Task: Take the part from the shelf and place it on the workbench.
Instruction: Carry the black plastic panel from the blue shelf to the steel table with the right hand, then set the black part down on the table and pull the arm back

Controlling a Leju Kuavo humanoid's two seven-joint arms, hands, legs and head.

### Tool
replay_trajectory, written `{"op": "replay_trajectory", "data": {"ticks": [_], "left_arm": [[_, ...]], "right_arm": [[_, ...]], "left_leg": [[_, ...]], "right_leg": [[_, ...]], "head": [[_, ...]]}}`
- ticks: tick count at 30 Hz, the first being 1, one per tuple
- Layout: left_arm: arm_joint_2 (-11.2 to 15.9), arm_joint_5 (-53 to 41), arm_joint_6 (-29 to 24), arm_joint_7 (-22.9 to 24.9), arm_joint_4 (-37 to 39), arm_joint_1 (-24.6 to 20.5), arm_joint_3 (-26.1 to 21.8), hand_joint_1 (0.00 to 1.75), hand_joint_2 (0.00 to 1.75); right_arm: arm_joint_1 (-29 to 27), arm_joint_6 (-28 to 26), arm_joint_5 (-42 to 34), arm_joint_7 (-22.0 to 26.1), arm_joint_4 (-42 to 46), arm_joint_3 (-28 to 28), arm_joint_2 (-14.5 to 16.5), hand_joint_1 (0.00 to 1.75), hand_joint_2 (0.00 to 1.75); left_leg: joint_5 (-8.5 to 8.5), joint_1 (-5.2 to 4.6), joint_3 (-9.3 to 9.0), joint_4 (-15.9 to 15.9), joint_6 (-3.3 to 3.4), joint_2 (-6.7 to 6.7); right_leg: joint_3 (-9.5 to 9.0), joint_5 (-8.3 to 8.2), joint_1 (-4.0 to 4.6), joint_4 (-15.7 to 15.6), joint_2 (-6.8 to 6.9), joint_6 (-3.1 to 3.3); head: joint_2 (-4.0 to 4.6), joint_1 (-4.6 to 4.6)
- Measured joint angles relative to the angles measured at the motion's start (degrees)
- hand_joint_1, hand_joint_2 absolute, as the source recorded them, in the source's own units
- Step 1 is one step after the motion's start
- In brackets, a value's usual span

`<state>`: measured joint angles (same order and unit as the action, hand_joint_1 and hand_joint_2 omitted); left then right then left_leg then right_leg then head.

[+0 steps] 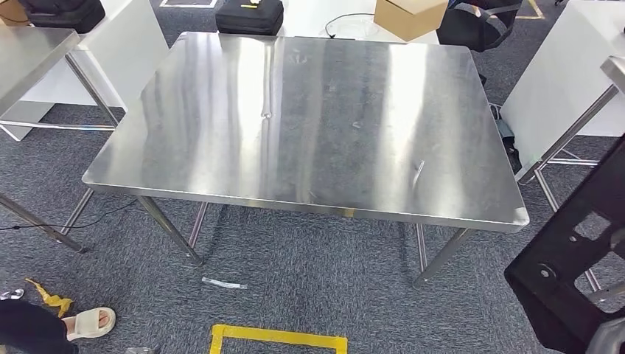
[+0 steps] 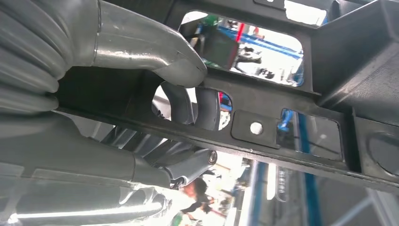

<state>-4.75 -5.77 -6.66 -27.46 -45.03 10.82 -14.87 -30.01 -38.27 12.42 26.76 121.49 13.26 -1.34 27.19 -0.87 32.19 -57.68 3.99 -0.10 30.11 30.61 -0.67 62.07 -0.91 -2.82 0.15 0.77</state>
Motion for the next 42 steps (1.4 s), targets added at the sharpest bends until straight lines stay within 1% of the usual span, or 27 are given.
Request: {"op": "replay_trajectory", "data": {"ticks": [3, 4, 5, 6, 8, 9, 10, 12, 15, 16, 19, 20, 21, 23, 24, 25, 27, 30, 32, 34, 35, 36, 37, 38, 39, 40, 42], "left_arm": [[-0.1, 0.0, 0.0, 0.0, 0.0, 0.0, 0.0, 0.00, 1.75], [-0.2, 0.0, 0.1, 0.0, 0.0, 0.0, 0.0, 0.00, 1.75], [-0.2, 0.0, 0.1, 0.0, 0.1, 0.0, 0.0, 0.00, 1.75], [-0.3, 0.0, 0.1, 0.0, 0.1, 0.1, 0.0, 0.00, 1.75], [-0.4, 0.0, 0.1, 0.0, 0.1, 0.1, 0.0, 0.00, 1.75], [-0.4, 0.0, 0.1, 0.0, 0.1, 0.1, 0.0, 0.00, 1.75], [-0.3, 0.0, 0.1, 0.0, 0.1, 0.1, 0.0, 0.00, 1.75], [-0.3, 0.0, 0.1, 0.1, 0.1, 0.1, -0.1, 0.00, 1.75], [-0.3, 0.0, 0.1, 0.1, 0.0, -0.1, 0.0, 0.00, 1.75], [-0.3, 0.0, 0.1, 0.1, 0.0, -0.1, 0.0, 0.00, 1.75], [-0.3, 0.0, 0.1, 0.1, 0.1, -0.2, 0.1, 0.00, 1.75], [-0.3, 0.0, 0.1, 0.1, 0.1, -0.2, 0.1, 0.00, 1.75], [-0.3, 0.0, 0.1, 0.1, 0.1, -0.2, 0.1, 0.00, 1.75], [-0.3, 0.0, 0.2, 0.1, 0.1, -0.2, 0.1, 0.00, 1.75], [-0.3, 0.0, 0.2, 0.1, 0.1, -0.2, 0.0, 0.00, 1.75], [-0.2, 0.0, 0.2, 0.1, 0.1, -0.3, 0.0, 0.00, 1.75], [-0.2, 0.0, 0.3, 0.0, 0.1, -0.2, 0.0, 0.00, 1.75], [-0.2, 0.0, 0.4, 0.0, 0.2, -0.2, 0.0, 0.00, 1.75], [-0.2, 0.0, 0.4, 0.0, 0.2, -0.5, 0.0, 0.00, 1.75], [-0.2, 0.0, 0.5, 0.0, 0.2, -0.7, 0.0, 0.00, 1.75], [-0.3, 0.0, 0.5, 0.0, 0.2, -0.7, 0.0, 0.00, 1.75], [-0.3, 0.0, 0.5, 0.0, 0.2, -0.7, 0.0, 0.00, 1.75], [-0.3, 0.0, 0.5, 0.0, 0.2, -0.7, 0.0, 0.00, 1.75], [-0.3, 0.0, 0.5, 0.0, 0.2, -0.7, 0.0, 0.00, 1.75], [-0.3, 0.0, 0.5, 0.0, 0.2, -0.7, 0.0, 0.00, 1.75], [-0.4, 0.0, 0.5, 0.0, 0.2, -0.7, 0.0, 0.00, 1.75], [-0.4, 0.0, 0.5, 0.0, 0.2, -0.8, 0.0, 0.00, 1.75]], "right_arm": [[0.1, -0.1, 0.0, 0.0, 0.0, 0.0, -0.3, 1.75, 1.75], [0.0, -0.1, 0.0, 0.0, -0.1, -0.1, -0.3, 1.75, 1.75], [-0.1, -0.1, 0.0, 0.0, -0.1, -0.1, -0.3, 1.75, 1.75], [-0.1, -0.2, 0.1, 0.0, -0.1, -0.1, -0.3, 1.75, 1.75], [-0.2, -0.3, 0.1, -0.1, -0.1, -0.1, -0.3, 1.75, 1.75], [-0.2, -0.3, 0.1, -0.1, -0.1, -0.1, -0.3, 1.75, 1.75], [-0.2, -0.3, 0.2, -0.2, -0.1, -0.1, -0.3, 1.75, 1.75], [-0.5, -0.4, 0.2, -0.3, -0.1, -0.2, -0.3, 1.75, 1.75], [-0.7, -0.6, 0.4, -0.3, 0.0, -0.2, -0.2, 1.75, 1.75], [-0.7, -0.6, 0.5, -0.3, 0.0, -0.2, -0.2, 1.75, 1.75], [-0.8, -0.6, 1.0, -0.5, 0.1, -0.2, -0.1, 1.75, 1.75], [-0.8, -0.6, 1.1, -0.5, 0.1, -0.2, -0.1, 1.75, 1.75], [-0.8, -0.6, 1.1, -0.6, 0.1, -0.2, -0.1, 1.75, 1.75], [-0.8, -0.6, 1.1, -0.6, 0.1, -0.2, -0.1, 1.75, 1.75], [-0.8, -0.6, 1.0, -0.6, 0.1, -0.2, -0.1, 1.75, 1.75], [-0.8, -0.6, 0.9, -0.6, 0.1, -0.2, -0.1, 1.75, 1.75], [-0.9, -0.6, 0.6, -0.5, 0.1, -0.2, -0.1, 1.75, 1.75], [-1.1, -0.6, 0.3, -0.4, 0.3, -0.2, -0.4, 1.75, 1.75], [-1.1, -0.6, 0.1, -0.4, 0.4, -0.1, -0.7, 1.75, 1.75], [-1.3, -0.6, -0.1, -0.3, 0.4, -0.1, -0.8, 1.75, 1.75], [-1.4, -0.7, -0.2, -0.3, 0.4, -0.1, -0.9, 1.75, 1.75], [-1.6, -0.7, -0.2, -0.2, 0.4, -0.1, -0.9, 1.75, 1.75], [-1.6, -0.7, -0.2, -0.2, 0.4, -0.1, -0.9, 1.75, 1.75], [-1.7, -0.8, -0.2, -0.1, 0.4, -0.1, -1.0, 1.75, 1.75], [-1.7, -0.8, -0.2, -0.1, 0.4, -0.1, -1.0, 1.75, 1.75], [-1.7, -0.8, -0.2, 0.0, 0.4, -0.1, -1.1, 1.75, 1.75], [-1.8, -0.8, -0.3, 0.1, 0.5, -0.1, -1.2, 1.75, 1.75]], "left_leg": [[0.16, 0.19, -0.69, 0.2, 0.06, -0.07], [0.32, 0.24, -0.78, 0.2, 0.01, -0.09], [0.55, 0.35, -0.98, 0.2, -0.10, -0.09], [0.81, 0.51, -1.31, 0.1, -0.30, -0.08], [1.53, 0.84, -2.11, 0.1, -0.94, -0.07], [1.93, 0.89, -2.48, -0.1, -1.34, -0.07], [2.31, 0.86, -2.67, -0.2, -1.76, -0.11], [2.79, 0.76, -3.09, -0.5, -2.48, -0.25], [3.94, 1.03, -2.59, -2.5, -3.22, -0.32], [4.96, 1.13, -1.30, -4.9, -3.48, -0.29], [8.40, 1.25, 5.09, -14.6, -3.93, -0.14], [8.31, 1.26, 6.53, -15.7, -3.90, -0.09], [7.05, 1.27, 6.95, -14.9, -3.75, -0.05], [2.19, 1.21, 5.20, -8.6, -3.11, 0.02], [0.96, 1.03, 4.14, -5.6, -2.77, 0.10], [0.90, 0.81, 3.40, -3.6, -2.41, 0.25], [2.15, 0.34, 3.09, -2.9, -1.78, 0.50], [0.28, 0.56, 1.66, -1.6, -0.91, 0.41], [-0.23, 0.79, 0.87, -1.1, -0.51, 0.14], [-0.01, 0.65, 0.72, -1.1, -0.15, 0.10], [0.17, 0.57, 0.61, -1.1, -0.06, 0.14], [0.38, 0.51, 0.43, -1.1, -0.02, 0.20], [0.61, 0.47, 0.12, -1.1, -0.04, 0.28], [0.87, 0.44, -0.21, -1.1, -0.13, 0.36], [1.15, 0.33, -0.55, -1.1, -0.30, 0.43], [1.42, 0.21, -0.80, -1.1, -0.53, 0.49], [1.73, 0.01, -0.98, -1.1, -0.97, 0.54]], "right_leg": [[5.26, 4.03, -0.08, 9.0, 0.23, 0.15], [7.00, 4.65, -0.16, 11.4, 0.24, -0.12], [7.88, 4.33, -0.27, 11.9, 0.26, -0.64], [7.71, 3.02, -0.46, 10.3, 0.31, -1.43], [5.32, -1.09, -0.98, 3.0, 0.67, -3.01], [4.30, -2.09, -1.10, -0.1, 0.97, -2.95], [3.60, -2.77, -1.09, -2.1, 1.23, -2.47], [3.31, -2.61, -0.84, -2.8, 1.33, -0.51], [2.09, -2.87, -1.09, -3.0, 0.99, 0.95], [1.76, -2.74, -1.16, -3.0, 0.93, 1.20], [1.37, -2.24, -0.86, -3.0, 0.83, 1.90], [1.18, -2.04, -0.75, -3.0, 0.75, 2.07], [0.88, -1.82, -0.68, -3.0, 0.64, 2.16], [0.28, -1.30, -0.63, -3.0, 0.46, 2.09], [-0.03, -1.07, -0.56, -3.1, 0.36, 1.94], [-0.14, -0.85, -0.51, -3.1, 0.25, 1.72], [-0.15, -0.43, -0.41, -3.1, 0.07, 1.10], [-0.32, 0.66, -0.10, -2.2, 0.09, 0.21], [1.77, 2.95, -0.07, 2.7, 0.23, 0.43], [5.83, 5.44, -0.06, 9.5, 0.26, 0.65], [7.25, 5.70, -0.06, 11.4, 0.27, 0.44], [7.60, 4.93, -0.06, 11.1, 0.29, 0.01], [6.81, 3.28, -0.06, 8.4, 0.32, -0.53], [5.25, 1.18, -0.06, 4.3, 0.40, -0.99], [3.76, -0.64, 0.04, 0.7, 0.50, -1.13], [2.54, -1.91, 0.13, -2.0, 0.56, -0.94], [1.81, -2.61, 0.41, -3.3, 0.61, -0.09]], "head": [[0.00, 0.10], [0.00, 0.08], [0.00, 0.08], [0.00, 0.09], [0.00, 0.20], [0.00, 0.30], [0.00, 0.34], [0.00, 0.29], [0.00, 0.04], [0.00, -0.08], [0.00, -0.27], [0.00, -0.28], [0.00, -0.29], [0.00, -0.29], [0.00, -0.24], [0.00, -0.27], [0.00, -0.29], [0.00, -0.32], [0.00, -0.21], [0.00, -0.15], [0.00, -0.16], [0.00, -0.16], [0.00, -0.16], [0.00, -0.14], [0.00, -0.14], [0.00, -0.15], [0.00, -0.21]]}}
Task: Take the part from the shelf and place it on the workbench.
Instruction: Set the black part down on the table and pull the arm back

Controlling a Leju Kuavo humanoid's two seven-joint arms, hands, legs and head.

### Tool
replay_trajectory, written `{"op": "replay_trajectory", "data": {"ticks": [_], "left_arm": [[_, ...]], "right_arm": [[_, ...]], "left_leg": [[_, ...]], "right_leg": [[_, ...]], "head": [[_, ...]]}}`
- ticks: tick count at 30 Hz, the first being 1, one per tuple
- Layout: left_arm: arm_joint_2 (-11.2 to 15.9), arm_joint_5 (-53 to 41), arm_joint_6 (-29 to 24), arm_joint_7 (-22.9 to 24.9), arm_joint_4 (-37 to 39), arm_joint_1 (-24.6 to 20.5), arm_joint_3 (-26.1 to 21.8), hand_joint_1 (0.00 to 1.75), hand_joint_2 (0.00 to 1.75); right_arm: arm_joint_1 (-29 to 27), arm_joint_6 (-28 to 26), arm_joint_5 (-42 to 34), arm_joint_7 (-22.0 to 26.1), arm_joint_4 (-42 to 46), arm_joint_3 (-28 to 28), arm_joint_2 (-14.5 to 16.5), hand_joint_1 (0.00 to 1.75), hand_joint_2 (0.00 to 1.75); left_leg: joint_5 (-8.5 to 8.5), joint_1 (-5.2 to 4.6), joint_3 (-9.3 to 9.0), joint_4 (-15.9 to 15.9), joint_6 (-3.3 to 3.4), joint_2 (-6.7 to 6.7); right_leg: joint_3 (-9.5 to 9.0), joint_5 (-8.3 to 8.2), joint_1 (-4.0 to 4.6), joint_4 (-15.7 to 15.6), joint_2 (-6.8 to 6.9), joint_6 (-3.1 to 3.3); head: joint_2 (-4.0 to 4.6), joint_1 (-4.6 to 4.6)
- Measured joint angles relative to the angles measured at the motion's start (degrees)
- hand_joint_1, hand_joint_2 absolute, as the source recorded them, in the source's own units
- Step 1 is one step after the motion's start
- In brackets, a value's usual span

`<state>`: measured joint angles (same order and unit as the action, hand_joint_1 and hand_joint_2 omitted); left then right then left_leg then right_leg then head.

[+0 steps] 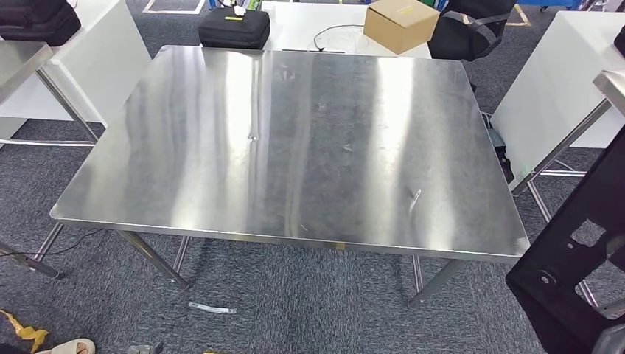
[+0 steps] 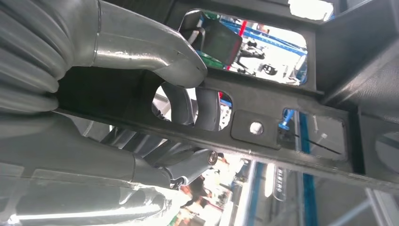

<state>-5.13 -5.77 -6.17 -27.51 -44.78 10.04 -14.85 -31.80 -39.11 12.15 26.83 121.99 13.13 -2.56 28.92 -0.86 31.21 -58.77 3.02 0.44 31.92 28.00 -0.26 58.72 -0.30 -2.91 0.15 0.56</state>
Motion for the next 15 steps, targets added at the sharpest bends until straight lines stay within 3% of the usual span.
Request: {"op": "replay_trajectory", "data": {"ticks": [2, 4, 7, 8, 9, 10, 12, 14, 15], "left_arm": [[0.0, 0.0, 0.0, 0.0, 0.0, 0.0, 0.0, 0.00, 1.75], [0.1, 0.0, -0.1, -0.2, 0.0, 0.0, 0.0, 0.00, 1.75], [0.1, 0.2, -0.2, -0.3, 0.0, 0.1, 0.1, 0.00, 1.75], [0.1, 0.2, -0.2, -0.3, 0.0, 0.1, 0.1, 0.00, 1.75], [0.1, 0.3, -0.2, -0.3, 0.0, 0.2, 0.1, 0.00, 1.75], [0.1, 0.3, -0.2, -0.3, 0.0, 0.2, 0.1, 0.00, 1.75], [0.1, 0.4, -0.2, -0.3, 0.0, 0.2, 0.1, 0.00, 1.75], [0.1, 0.4, -0.2, -0.3, 0.0, 0.1, 0.1, 0.00, 1.75], [0.1, 0.4, -0.2, -0.3, 0.0, 0.1, 0.1, 0.00, 1.75]], "right_arm": [[0.0, 0.0, -0.1, 0.0, 0.0, 0.0, -0.1, 1.75, 1.75], [0.0, -0.1, -0.2, 0.0, 0.1, 0.0, -0.1, 1.75, 1.75], [0.0, -0.2, -0.4, 0.0, 0.1, 0.0, -0.3, 1.75, 1.75], [0.0, -0.2, -0.5, 0.0, 0.0, 0.0, -0.3, 1.75, 1.75], [0.0, -0.2, -0.6, 0.0, 0.0, 0.0, -0.3, 1.75, 1.75], [0.1, -0.2, -0.6, 0.0, 0.0, 0.0, -0.3, 1.75, 1.75], [0.1, -0.3, -0.6, 0.0, 0.0, -0.1, -0.4, 1.75, 1.75], [0.1, -0.3, -0.7, 0.0, 0.0, -0.1, -0.6, 1.75, 1.75], [0.2, -0.4, -0.7, 0.0, -0.1, -0.1, -0.8, 1.75, 1.75]], "left_leg": [[0.25, 0.00, 0.05, -0.1, -0.42, 0.00], [1.69, 0.14, 1.05, -2.3, -1.15, -0.03], [6.16, 0.99, 6.36, -12.5, -2.32, -0.08], [6.56, 1.33, 7.91, -15.0, -2.65, -0.12], [5.86, 1.66, 8.53, -15.5, -2.95, -0.18], [4.30, 1.99, 8.15, -14.0, -3.22, -0.23], [0.41, 2.54, 5.04, -7.1, -3.64, -0.28], [-1.06, 2.45, 2.29, -1.7, -3.50, -0.13], [-0.87, 2.21, 1.74, -0.6, -3.18, -0.03]], "right_leg": [[-0.27, -0.18, -0.37, -0.4, -0.05, 0.69], [-0.67, -0.27, -1.03, -0.8, -0.02, 1.32], [-1.03, -0.01, -1.36, -1.0, 0.11, 1.88], [-1.10, 0.06, -1.44, -1.0, 0.10, 1.93], [-1.21, 0.15, -1.56, -0.9, 0.07, 1.90], [-1.38, 0.27, -1.72, -0.9, 0.04, 1.77], [-1.86, 0.67, -2.06, -0.9, -0.02, 1.20], [-2.02, 1.16, -1.95, -0.9, -0.07, 0.27], [-2.04, 1.29, -1.89, -1.1, -0.09, -0.20]], "head": [[0.00, -0.02], [0.00, -0.18], [0.00, -0.48], [0.00, -0.47], [0.00, -0.48], [0.00, -0.49], [0.00, -0.52], [0.00, -0.61], [0.00, -0.65]]}}
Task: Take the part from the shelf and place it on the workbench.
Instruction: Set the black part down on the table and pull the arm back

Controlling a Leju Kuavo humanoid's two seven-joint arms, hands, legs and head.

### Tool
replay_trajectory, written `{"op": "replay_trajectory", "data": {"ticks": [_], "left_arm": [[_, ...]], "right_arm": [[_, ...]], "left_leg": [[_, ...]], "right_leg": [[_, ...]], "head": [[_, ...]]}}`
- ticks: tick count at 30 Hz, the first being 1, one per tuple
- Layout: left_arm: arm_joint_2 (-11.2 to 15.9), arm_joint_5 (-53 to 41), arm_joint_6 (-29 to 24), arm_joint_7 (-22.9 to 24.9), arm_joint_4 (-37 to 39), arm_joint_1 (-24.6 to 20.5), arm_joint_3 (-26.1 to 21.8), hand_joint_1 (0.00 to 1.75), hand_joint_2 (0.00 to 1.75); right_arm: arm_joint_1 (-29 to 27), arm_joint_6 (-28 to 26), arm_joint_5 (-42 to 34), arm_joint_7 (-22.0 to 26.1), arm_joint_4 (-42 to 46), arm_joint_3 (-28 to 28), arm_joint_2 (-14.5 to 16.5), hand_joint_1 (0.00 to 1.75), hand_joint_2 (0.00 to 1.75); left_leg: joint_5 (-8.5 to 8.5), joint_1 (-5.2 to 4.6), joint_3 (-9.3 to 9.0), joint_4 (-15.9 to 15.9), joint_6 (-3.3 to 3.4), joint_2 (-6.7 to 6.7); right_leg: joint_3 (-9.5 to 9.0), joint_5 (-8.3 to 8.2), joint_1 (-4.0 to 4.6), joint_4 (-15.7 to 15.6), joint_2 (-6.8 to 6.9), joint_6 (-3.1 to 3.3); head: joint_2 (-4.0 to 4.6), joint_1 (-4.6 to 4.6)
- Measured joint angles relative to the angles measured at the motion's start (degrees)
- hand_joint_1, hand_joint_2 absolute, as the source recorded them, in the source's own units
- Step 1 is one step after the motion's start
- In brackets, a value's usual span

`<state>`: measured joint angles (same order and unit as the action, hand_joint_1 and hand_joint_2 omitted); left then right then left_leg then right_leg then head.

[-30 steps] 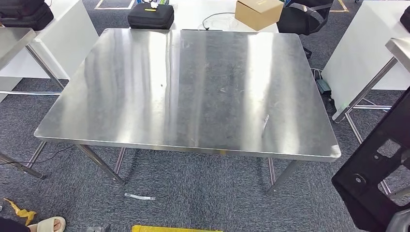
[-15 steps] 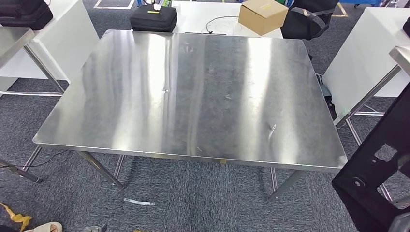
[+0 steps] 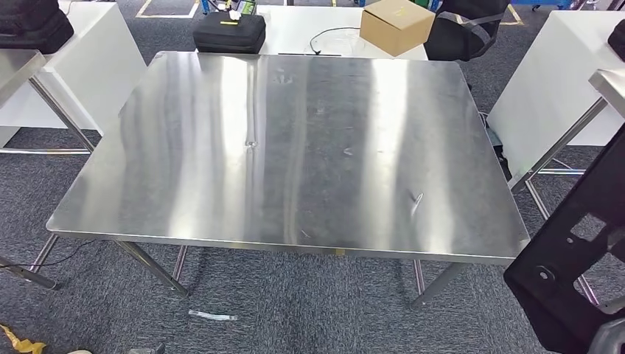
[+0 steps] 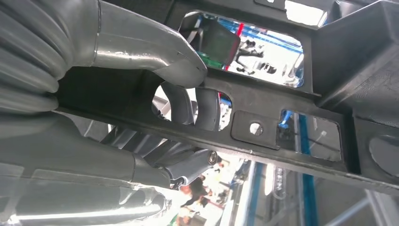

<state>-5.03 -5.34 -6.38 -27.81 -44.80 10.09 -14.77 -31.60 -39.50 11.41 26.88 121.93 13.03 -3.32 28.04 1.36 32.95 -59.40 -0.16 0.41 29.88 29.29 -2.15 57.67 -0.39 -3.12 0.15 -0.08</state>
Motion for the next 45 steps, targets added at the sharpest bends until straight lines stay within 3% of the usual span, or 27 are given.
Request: {"op": "replay_trajectory", "data": {"ticks": [2, 4, 5, 7, 9, 10, 12, 13, 14, 16, 19, 21, 23, 24, 25, 26, 28, 30, 34, 36, 38, 39, 40, 41, 43, 45], "left_arm": [[0.0, 0.0, 0.0, 0.0, 0.0, 0.0, 0.0, 0.00, 1.75], [0.0, 0.1, 0.0, -0.1, 0.0, 0.0, 0.0, 0.00, 1.75], [0.1, 0.2, 0.0, -0.1, 0.0, 0.0, 0.0, 0.00, 1.75], [0.1, 0.4, 0.1, -0.1, 0.1, 0.0, -0.1, 0.00, 1.75], [0.0, 0.5, 0.1, -0.1, 0.1, 0.0, 0.0, 0.00, 1.75], [0.0, 0.6, 0.1, -0.1, 0.2, 0.0, 0.0, 0.00, 1.75], [0.0, 0.6, 0.0, -0.1, 0.2, 0.0, 0.0, 0.00, 1.75], [0.0, 0.6, 0.0, -0.1, 0.2, 0.0, 0.0, 0.00, 1.75], [0.0, 0.6, 0.0, -0.2, 0.2, 0.0, 0.0, 0.00, 1.75], [0.0, 0.7, 0.0, -0.2, 0.2, 0.0, 0.0, 0.00, 1.75], [0.1, 0.8, 0.0, -0.2, 0.2, -0.1, 0.0, 0.00, 1.75], [0.2, 0.8, 0.0, -0.2, 0.3, -0.1, 0.0, 0.00, 1.75], [0.2, 1.0, 0.0, -0.2, 0.4, 0.0, 0.0, 0.00, 1.75], [0.2, 1.0, 0.0, -0.2, 0.4, 0.1, 0.0, 0.00, 1.75], [0.2, 1.1, 0.0, -0.2, 0.5, 0.1, 0.0, 0.00, 1.75], [0.3, 1.2, 0.0, -0.3, 0.5, 0.1, 0.0, 0.00, 1.75], [0.4, 1.3, 0.0, -0.4, 0.5, 0.0, 0.0, 0.00, 1.75], [0.4, 1.5, -0.1, -0.5, 0.7, -0.1, 0.0, 0.00, 1.75], [0.5, 1.7, -0.2, -0.6, 0.9, -0.2, 0.0, 0.00, 1.75], [0.6, 1.8, -0.2, -0.7, 0.9, -0.2, 0.0, 0.00, 1.75], [0.7, 1.8, -0.2, -0.7, 0.9, -0.2, 0.1, 0.00, 1.75], [0.7, 1.8, -0.2, -0.7, 1.0, -0.2, 0.1, 0.00, 1.75], [0.7, 1.8, -0.2, -0.7, 1.0, -0.2, 0.1, 0.00, 1.75], [0.7, 1.8, -0.2, -0.7, 1.1, -0.2, 0.2, 0.00, 1.75], [0.7, 1.8, -0.2, -0.7, 1.1, -0.3, 0.4, 0.00, 1.75], [0.7, 1.8, -0.2, -0.7, 1.2, -0.3, 0.5, 0.00, 1.75]], "right_arm": [[0.1, -0.1, 0.0, 0.0, 0.0, 0.0, -0.2, 1.75, 1.75], [0.1, -0.2, 0.0, 0.0, 0.0, -0.1, -0.5, 1.75, 1.75], [0.2, -0.2, 0.0, 0.0, -0.1, -0.1, -0.7, 1.75, 1.75], [0.2, -0.3, 0.0, 0.0, -0.2, -0.1, -0.9, 1.75, 1.75], [0.2, -0.3, 0.0, 0.0, -0.4, -0.2, -1.0, 1.75, 1.75], [0.2, -0.3, 0.0, 0.0, -0.5, -0.2, -1.1, 1.75, 1.75], [0.2, -0.3, -0.1, 0.0, -0.7, -0.2, -1.1, 1.75, 1.75], [0.2, -0.3, -0.1, 0.0, -0.7, -0.2, -1.2, 1.75, 1.75], [0.1, -0.3, -0.1, 0.0, -0.7, -0.2, -1.2, 1.75, 1.75], [0.1, -0.3, -0.1, 0.0, -0.7, -0.3, -1.4, 1.75, 1.75], [0.1, -0.3, 0.0, 0.0, -0.7, -0.4, -1.4, 1.75, 1.75], [0.2, -0.3, 0.0, 0.0, -0.7, -0.4, -1.4, 1.75, 1.75], [0.2, -0.3, 0.0, 0.0, -0.8, -0.5, -1.4, 1.75, 1.75], [0.2, -0.3, 0.0, 0.0, -0.8, -0.5, -1.4, 1.75, 1.75], [0.2, -0.3, 0.0, 0.0, -0.8, -0.6, -1.4, 1.75, 1.75], [0.3, -0.3, 0.0, 0.0, -0.9, -0.6, -1.4, 1.75, 1.75], [0.4, -0.3, 0.1, 0.0, -1.0, -0.7, -1.4, 1.75, 1.75], [0.6, -0.3, 0.1, 0.0, -1.1, -0.7, -1.5, 1.75, 1.75], [0.9, -0.3, 0.5, 0.0, -1.1, -1.0, -1.5, 1.75, 1.75], [1.0, -0.4, 0.6, 0.0, -1.2, -1.2, -1.6, 1.75, 1.75], [1.1, -0.4, 0.6, -0.1, -1.3, -1.3, -1.6, 1.75, 1.75], [1.1, -0.4, 0.6, -0.1, -1.4, -1.4, -1.6, 1.75, 1.75], [1.2, -0.4, 0.6, -0.1, -1.6, -1.4, -1.7, 1.75, 1.75], [1.2, -0.4, 0.6, -0.1, -1.6, -1.4, -1.7, 1.75, 1.75], [1.2, -0.4, 0.6, -0.1, -1.8, -1.4, -1.7, 1.75, 1.75], [1.3, -0.4, 0.7, -0.1, -1.8, -1.4, -1.9, 1.75, 1.75]], "left_leg": [[0.15, -0.46, -0.18, 0.3, 1.08, 0.08], [-0.10, -0.58, -0.51, 0.6, 2.17, 0.02], [-0.20, -0.60, -0.68, 0.7, 2.65, -0.04], [-0.09, -0.84, -0.69, 0.7, 3.26, -0.15], [0.11, -1.16, -0.82, 0.7, 3.58, -0.15], [0.22, -1.30, -1.00, 0.7, 3.67, -0.10], [0.52, -1.45, -1.49, 0.7, 3.64, 0.05], [0.75, -1.60, -1.72, 0.7, 3.44, 0.12], [0.96, -1.73, -1.86, 0.6, 3.20, 0.17], [1.22, -1.89, -1.96, 0.7, 2.72, 0.19], [2.06, -1.70, -1.68, -0.4, 1.90, 0.08], [4.87, -1.43, 0.65, -5.5, 1.24, 0.03], [7.92, -1.01, 4.53, -12.8, 0.68, 0.02], [8.26, -0.76, 5.85, -14.9, 0.43, 0.00], [7.46, -0.49, 6.19, -14.9, 0.21, -0.05], [5.67, -0.18, 5.42, -12.7, 0.00, -0.12], [1.77, 0.35, 2.04, -5.2, -0.37, -0.21], [0.39, 0.35, -0.13, -0.7, -0.08, 0.02], [0.28, -0.32, -0.40, 0.2, 1.96, 0.16], [0.05, -0.32, -0.59, 0.6, 2.90, 0.05], [0.16, -0.56, -0.63, 0.6, 3.38, -0.07], [0.24, -0.69, -0.67, 0.6, 3.48, -0.08], [0.34, -0.80, -0.77, 0.6, 3.56, -0.05], [0.45, -0.87, -0.95, 0.6, 3.57, 0.01], [0.74, -0.91, -1.38, 0.6, 3.38, 0.14], [1.14, -1.16, -1.68, 0.5, 2.83, 0.20]], "right_leg": [[-0.21, -0.01, 0.00, -0.4, -0.04, -0.88], [0.32, 0.82, -0.07, 1.1, 0.04, -1.21], [1.46, 1.99, -0.09, 3.5, 0.08, -1.03], [5.46, 5.11, 0.16, 11.1, 0.11, -0.48], [8.57, 6.26, 0.45, 16.2, 0.11, -0.56], [8.59, 5.44, 0.54, 15.6, 0.12, -0.85], [5.68, 1.90, 0.70, 8.5, 0.16, -1.40], [4.08, 0.26, 0.93, 4.7, 0.18, -1.33], [2.87, -0.87, 1.16, 2.0, 0.21, -1.03], [2.21, -1.52, 1.62, 0.7, 0.20, -0.16], [1.75, -1.81, 0.92, 0.2, 0.18, 0.87], [1.39, -1.74, 0.52, -0.1, 0.26, 1.46], [1.20, -1.52, 0.48, -0.1, 0.34, 1.79], [1.11, -1.45, 0.43, 0.0, 0.35, 1.83], [0.99, -1.38, 0.35, 0.0, 0.33, 1.83], [0.82, -1.27, 0.20, 0.0, 0.30, 1.73], [0.53, -0.86, 0.10, 0.1, 0.22, 1.14], [0.58, -0.44, 0.29, 0.2, 0.14, 0.29], [0.69, -0.15, 0.23, 0.3, 0.12, -1.13], [2.73, 1.93, 0.10, 4.5, 0.19, -0.99], [6.80, 4.89, 0.31, 12.2, 0.21, -0.61], [8.48, 5.66, 0.41, 15.2, 0.21, -0.66], [9.24, 5.52, 0.47, 16.2, 0.21, -0.90], [8.88, 4.47, 0.49, 14.8, 0.22, -1.26], [5.68, 1.09, 0.50, 7.4, 0.25, -1.86], [3.05, -1.26, 0.90, 1.6, 0.29, -1.46]], "head": [[0.00, 0.01], [0.00, 0.07], [0.00, 0.11], [0.00, 0.20], [0.00, 0.19], [0.00, 0.18], [0.00, 0.22], [0.00, 0.22], [0.00, 0.21], [0.00, 0.15], [0.00, 0.09], [0.00, -0.03], [0.00, -0.09], [0.00, -0.08], [0.00, -0.10], [0.00, -0.10], [0.00, -0.15], [0.00, -0.09], [0.00, 0.14], [0.00, 0.32], [0.00, 0.44], [0.00, 0.44], [0.00, 0.44], [0.00, 0.44], [0.00, 0.48], [0.00, 0.49]]}}
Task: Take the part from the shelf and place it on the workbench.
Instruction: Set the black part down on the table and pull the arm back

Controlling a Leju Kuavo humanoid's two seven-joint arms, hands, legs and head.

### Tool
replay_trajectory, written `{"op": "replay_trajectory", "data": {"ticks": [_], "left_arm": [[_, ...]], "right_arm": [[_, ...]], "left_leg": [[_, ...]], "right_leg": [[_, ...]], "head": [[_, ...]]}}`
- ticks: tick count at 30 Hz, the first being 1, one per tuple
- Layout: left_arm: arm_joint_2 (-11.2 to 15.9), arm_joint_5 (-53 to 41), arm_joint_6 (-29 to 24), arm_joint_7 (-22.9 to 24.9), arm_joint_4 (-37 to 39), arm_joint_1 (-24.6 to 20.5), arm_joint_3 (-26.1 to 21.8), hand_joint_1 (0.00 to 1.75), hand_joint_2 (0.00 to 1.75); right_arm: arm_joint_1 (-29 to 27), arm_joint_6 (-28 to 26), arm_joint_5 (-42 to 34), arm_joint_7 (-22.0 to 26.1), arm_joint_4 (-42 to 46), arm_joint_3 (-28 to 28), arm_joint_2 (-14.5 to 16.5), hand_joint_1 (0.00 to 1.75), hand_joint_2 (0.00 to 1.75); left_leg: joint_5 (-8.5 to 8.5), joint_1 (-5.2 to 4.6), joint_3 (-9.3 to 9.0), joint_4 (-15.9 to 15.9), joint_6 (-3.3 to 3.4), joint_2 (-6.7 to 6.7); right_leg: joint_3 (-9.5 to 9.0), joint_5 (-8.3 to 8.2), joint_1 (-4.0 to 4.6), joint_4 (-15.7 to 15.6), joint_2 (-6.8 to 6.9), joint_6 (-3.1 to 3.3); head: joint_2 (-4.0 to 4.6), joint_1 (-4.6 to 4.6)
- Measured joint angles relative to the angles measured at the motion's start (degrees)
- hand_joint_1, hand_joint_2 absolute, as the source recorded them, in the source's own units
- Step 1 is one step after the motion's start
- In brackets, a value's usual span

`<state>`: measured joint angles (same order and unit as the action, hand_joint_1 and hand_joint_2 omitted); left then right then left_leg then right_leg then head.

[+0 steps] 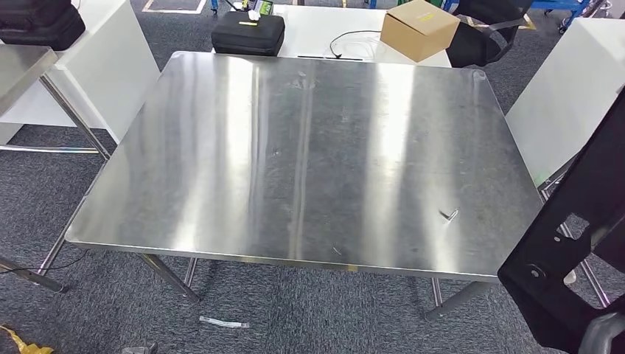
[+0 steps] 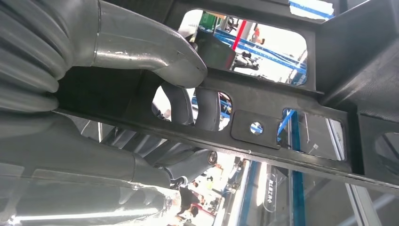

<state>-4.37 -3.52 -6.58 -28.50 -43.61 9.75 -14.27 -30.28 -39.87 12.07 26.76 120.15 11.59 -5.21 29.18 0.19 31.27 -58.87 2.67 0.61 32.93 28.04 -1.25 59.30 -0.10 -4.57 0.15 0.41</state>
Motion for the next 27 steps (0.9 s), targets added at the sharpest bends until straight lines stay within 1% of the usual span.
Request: {"op": "replay_trajectory", "data": {"ticks": [1, 2, 4, 5, 6, 7, 8, 9, 10, 11, 12, 13, 14, 15, 16, 17, 18, 20, 22, 27], "left_arm": [[0.0, 0.0, 0.0, 0.0, 0.0, 0.0, 0.1, 0.00, 1.75], [0.0, 0.0, 0.0, 0.0, 0.1, -0.1, 0.2, 0.00, 1.75], [0.1, 0.0, 0.0, 0.0, 0.1, -0.3, 0.3, 0.00, 1.75], [0.1, 0.0, 0.0, 0.0, 0.1, -0.4, 0.4, 0.00, 1.75], [0.1, 0.1, 0.0, 0.0, 0.1, -0.5, 0.4, 0.00, 1.75], [0.1, 0.1, 0.0, 0.0, 0.2, -0.6, 0.4, 0.00, 1.75], [0.1, 0.1, 0.0, 0.0, 0.2, -0.6, 0.5, 0.00, 1.75], [0.1, 0.2, 0.0, 0.0, 0.4, -0.6, 0.5, 0.00, 1.75], [0.1, 0.3, 0.0, 0.0, 0.5, -0.6, 0.5, 0.00, 1.75], [0.2, 0.4, -0.1, 0.0, 0.6, -0.6, 0.5, 0.00, 1.75], [0.2, 0.5, -0.1, 0.0, 0.7, -0.6, 0.5, 0.00, 1.75], [0.3, 0.5, -0.1, 0.0, 0.7, -0.7, 0.5, 0.00, 1.75], [0.3, 0.6, -0.1, 0.0, 0.8, -0.7, 0.5, 0.00, 1.75], [0.4, 0.7, -0.1, 0.0, 0.8, -0.8, 0.6, 0.00, 1.75], [0.4, 0.7, -0.2, 0.0, 0.9, -0.9, 0.6, 0.00, 1.75], [0.4, 0.8, -0.2, 0.0, 0.9, -0.9, 0.7, 0.00, 1.75], [0.4, 0.8, -0.2, 0.0, 1.0, -0.9, 0.7, 0.00, 1.75], [0.4, 1.0, -0.2, -0.1, 1.0, -0.9, 0.8, 0.00, 1.75], [0.5, 1.2, -0.3, -0.2, 1.1, -0.9, 0.9, 0.00, 1.75], [0.5, 1.3, -0.4, -0.2, 1.3, -0.9, 1.2, 0.00, 1.75]], "right_arm": [[0.1, 0.0, 0.0, 0.0, 0.0, 0.0, -0.1, 1.75, 1.75], [0.1, 0.0, 0.0, 0.0, 0.0, 0.0, -0.1, 1.75, 1.75], [0.1, 0.0, 0.1, 0.0, 0.0, 0.0, -0.1, 1.75, 1.75], [0.1, 0.0, 0.2, 0.0, 0.0, 0.0, -0.1, 1.75, 1.75], [0.2, 0.0, 0.3, 0.0, 0.0, 0.0, -0.1, 1.75, 1.75], [0.2, 0.0, 0.3, -0.1, 0.0, 0.0, -0.1, 1.75, 1.75], [0.2, 0.0, 0.4, -0.1, 0.0, -0.1, -0.1, 1.75, 1.75], [0.3, 0.0, 0.5, -0.1, -0.1, -0.1, -0.1, 1.75, 1.75], [0.3, 0.0, 0.5, -0.1, -0.1, -0.1, -0.1, 1.75, 1.75], [0.3, 0.0, 0.6, -0.2, -0.1, -0.1, -0.1, 1.75, 1.75], [0.3, 0.0, 0.7, -0.3, -0.1, -0.2, 0.0, 1.75, 1.75], [0.3, 0.0, 0.8, -0.4, -0.2, -0.2, 0.0, 1.75, 1.75], [0.4, 0.0, 0.9, -0.5, -0.2, -0.2, 0.0, 1.75, 1.75], [0.4, 0.0, 1.0, -0.7, -0.2, -0.2, 0.0, 1.75, 1.75], [0.5, 0.0, 1.2, -0.8, -0.2, -0.3, -0.1, 1.75, 1.75], [0.5, 0.0, 1.4, -0.9, -0.2, -0.3, -0.1, 1.75, 1.75], [0.6, 0.0, 1.5, -1.0, -0.2, -0.4, -0.1, 1.75, 1.75], [0.6, 0.0, 1.7, -1.1, -0.3, -0.6, -0.3, 1.75, 1.75], [0.8, 0.0, 1.9, -1.2, -0.5, -1.0, -0.7, 1.75, 1.75], [1.1, 0.0, 2.2, -1.4, -1.0, -1.7, -1.4, 1.75, 1.75]], "left_leg": [[0.13, -0.11, -0.06, 0.0, -0.27, 0.00], [0.20, -0.19, -0.15, 0.1, -0.55, -0.01], [0.50, -0.03, -0.17, -0.1, -1.06, -0.08], [1.18, 0.05, 0.21, -1.1, -1.34, -0.13], [2.41, 0.17, 1.17, -3.3, -1.61, -0.17], [4.02, 0.28, 2.74, -6.5, -1.84, -0.21], [5.69, 0.36, 4.73, -10.3, -2.03, -0.22], [6.78, 0.46, 6.63, -13.6, -2.23, -0.23], [6.96, 0.56, 7.89, -15.5, -2.41, -0.25], [5.99, 0.69, 8.10, -15.3, -2.55, -0.30], [4.11, 0.88, 7.20, -12.9, -2.65, -0.36], [1.95, 1.11, 5.55, -9.2, -2.70, -0.42], [0.37, 1.24, 3.79, -5.5, -2.70, -0.43], [-0.55, 1.28, 2.48, -2.7, -2.56, -0.37], [-0.79, 1.19, 1.79, -1.2, -2.31, -0.29], [-0.64, 0.98, 1.60, -0.7, -1.94, -0.21], [-0.78, 0.82, 1.55, -0.6, -1.52, -0.14], [-1.10, 0.58, 1.43, -0.1, -1.06, -0.10], [-1.24, 0.48, 1.38, 0.0, -0.97, -0.09], [-1.05, 0.34, 1.31, 0.0, -0.57, -0.04]], "right_leg": [[-0.47, -0.41, 0.24, -1.0, 0.01, 0.44], [-0.55, -0.56, 0.49, -1.0, -0.02, 0.88], [-0.77, -0.75, 0.08, -1.3, -0.06, 1.56], [-0.92, -0.76, -0.18, -1.4, -0.04, 1.97], [-1.10, -0.77, -0.45, -1.5, 0.00, 2.42], [-1.21, -0.68, -0.45, -1.6, 0.06, 2.74], [-1.26, -0.58, -0.43, -1.6, 0.11, 3.06], [-1.31, -0.53, -0.41, -1.5, 0.12, 3.20], [-1.36, -0.48, -0.41, -1.5, 0.11, 3.25], [-1.47, -0.40, -0.45, -1.5, 0.09, 3.25], [-1.65, -0.30, -0.52, -1.5, 0.06, 3.18], [-1.85, -0.16, -0.55, -1.5, 0.03, 3.01], [-1.97, 0.06, -0.39, -1.4, 0.01, 2.70], [-1.97, 0.24, -0.22, -1.3, -0.03, 2.36], [-1.91, 0.38, -0.06, -1.3, -0.06, 1.99], [-1.86, 0.42, 0.09, -1.4, -0.08, 1.60], [-1.92, 0.38, 0.05, -1.7, -0.10, 1.32], [-2.18, 0.20, 0.02, -2.1, -0.11, 1.55], [-2.39, 0.09, -0.02, -2.5, -0.11, 2.12], [-2.86, -0.02, -0.05, -3.2, -0.09, 1.97]], "head": [[0.00, -0.01], [0.00, -0.03], [0.00, -0.05], [0.00, -0.11], [0.00, -0.19], [0.00, -0.23], [0.00, -0.29], [0.00, -0.29], [0.00, -0.29], [0.00, -0.31], [0.00, -0.31], [0.00, -0.33], [0.00, -0.36], [0.00, -0.33], [0.00, -0.31], [0.00, -0.25], [0.00, -0.20], [0.00, -0.17], [0.00, -0.14], [0.00, -0.13]]}}
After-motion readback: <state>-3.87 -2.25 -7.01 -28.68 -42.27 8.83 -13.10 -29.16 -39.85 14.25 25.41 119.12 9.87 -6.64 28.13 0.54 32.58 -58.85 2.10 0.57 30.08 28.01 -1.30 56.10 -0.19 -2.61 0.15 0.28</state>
